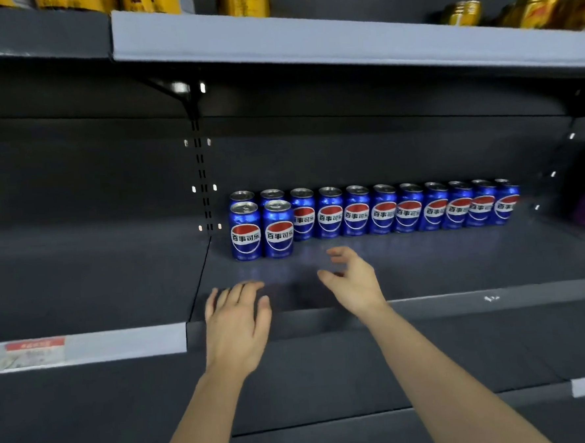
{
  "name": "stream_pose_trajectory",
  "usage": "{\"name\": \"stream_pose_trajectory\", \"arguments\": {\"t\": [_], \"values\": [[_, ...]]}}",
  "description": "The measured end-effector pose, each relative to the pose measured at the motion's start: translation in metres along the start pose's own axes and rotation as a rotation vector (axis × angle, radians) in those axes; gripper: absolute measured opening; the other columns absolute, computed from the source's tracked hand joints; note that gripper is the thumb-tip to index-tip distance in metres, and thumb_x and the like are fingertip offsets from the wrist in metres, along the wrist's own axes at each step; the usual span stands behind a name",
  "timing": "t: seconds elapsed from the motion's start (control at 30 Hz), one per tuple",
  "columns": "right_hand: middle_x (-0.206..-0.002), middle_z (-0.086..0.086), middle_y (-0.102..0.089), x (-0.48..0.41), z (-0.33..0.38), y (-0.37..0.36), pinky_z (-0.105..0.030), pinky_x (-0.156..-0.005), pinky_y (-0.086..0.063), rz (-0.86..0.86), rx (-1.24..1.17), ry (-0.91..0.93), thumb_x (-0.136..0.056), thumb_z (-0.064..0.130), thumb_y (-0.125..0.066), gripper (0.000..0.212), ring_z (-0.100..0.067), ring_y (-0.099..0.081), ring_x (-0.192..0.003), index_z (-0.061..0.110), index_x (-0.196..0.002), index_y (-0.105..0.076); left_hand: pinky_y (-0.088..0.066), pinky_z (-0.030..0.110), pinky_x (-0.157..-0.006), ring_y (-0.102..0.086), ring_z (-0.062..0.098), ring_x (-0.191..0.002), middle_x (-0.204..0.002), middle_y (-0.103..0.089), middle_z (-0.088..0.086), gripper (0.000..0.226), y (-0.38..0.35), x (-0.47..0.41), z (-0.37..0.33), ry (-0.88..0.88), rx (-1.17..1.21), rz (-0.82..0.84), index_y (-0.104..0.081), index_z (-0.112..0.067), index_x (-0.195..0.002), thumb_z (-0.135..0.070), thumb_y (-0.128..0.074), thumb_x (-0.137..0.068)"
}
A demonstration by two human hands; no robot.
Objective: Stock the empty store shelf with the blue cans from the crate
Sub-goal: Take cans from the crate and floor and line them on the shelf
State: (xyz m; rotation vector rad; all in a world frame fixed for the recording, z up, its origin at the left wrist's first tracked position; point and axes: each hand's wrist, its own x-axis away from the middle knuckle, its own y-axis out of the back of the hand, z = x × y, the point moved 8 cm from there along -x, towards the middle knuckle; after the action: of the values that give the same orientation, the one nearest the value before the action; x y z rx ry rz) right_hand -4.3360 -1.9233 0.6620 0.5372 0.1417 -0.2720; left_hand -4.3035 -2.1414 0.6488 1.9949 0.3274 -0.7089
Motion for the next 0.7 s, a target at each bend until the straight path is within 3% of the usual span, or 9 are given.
{"name": "stream_pose_trajectory", "arguments": {"t": [0.27,0.43,0.6,0.7], "values": [[-0.114,0.007,-0.065,0.078,-0.038,0.067,-0.018,-0.091,-0.046,-0.136,-0.053,0.134,-0.088,0.014,-0.065,0.035,-0.005,-0.06,-0.107,0.016,-0.122,-0.062,-0.012,0.043,-0.116,-0.028,0.023,-0.141,-0.147,-0.041,0.007,0.055,-0.013,0.078,-0.042,0.027,-0.078,0.057,-0.052,-0.015,-0.132,-0.041,-0.028,-0.09],[-0.117,0.005,-0.064,0.132,-0.109,0.098,-0.003,-0.079,-0.041,-0.101,-0.021,0.081,-0.087,0.013,-0.065,0.036,-0.007,-0.059,-0.106,0.016,-0.122,-0.06,-0.014,0.046,-0.114,-0.037,0.024,-0.135,-0.144,-0.045,0.008,0.054,-0.038,0.149,-0.084,0.095,-0.049,0.149,-0.055,-0.014,-0.129,-0.041,-0.027,-0.091],[-0.129,0.001,-0.059,0.191,-0.21,0.114,-0.024,-0.093,-0.046,0.081,0.083,-0.087,-0.09,0.016,-0.063,0.039,-0.011,-0.056,-0.114,0.016,-0.129,-0.057,-0.02,0.047,-0.113,-0.046,0.024,-0.126,-0.136,-0.053,0.006,0.054,-0.068,0.249,-0.118,0.191,-0.095,0.288,-0.056,-0.015,-0.127,-0.042,-0.026,-0.091],[-0.13,-0.002,-0.058,0.225,-0.264,0.117,-0.023,-0.096,-0.043,0.192,0.154,-0.152,-0.089,0.017,-0.065,0.044,-0.016,-0.056,-0.117,0.017,-0.131,-0.055,-0.023,0.049,-0.11,-0.052,0.027,-0.118,-0.125,-0.06,0.005,0.054,-0.082,0.303,-0.131,0.26,-0.117,0.324,-0.058,-0.014,-0.124,-0.043,-0.027,-0.091]]}}
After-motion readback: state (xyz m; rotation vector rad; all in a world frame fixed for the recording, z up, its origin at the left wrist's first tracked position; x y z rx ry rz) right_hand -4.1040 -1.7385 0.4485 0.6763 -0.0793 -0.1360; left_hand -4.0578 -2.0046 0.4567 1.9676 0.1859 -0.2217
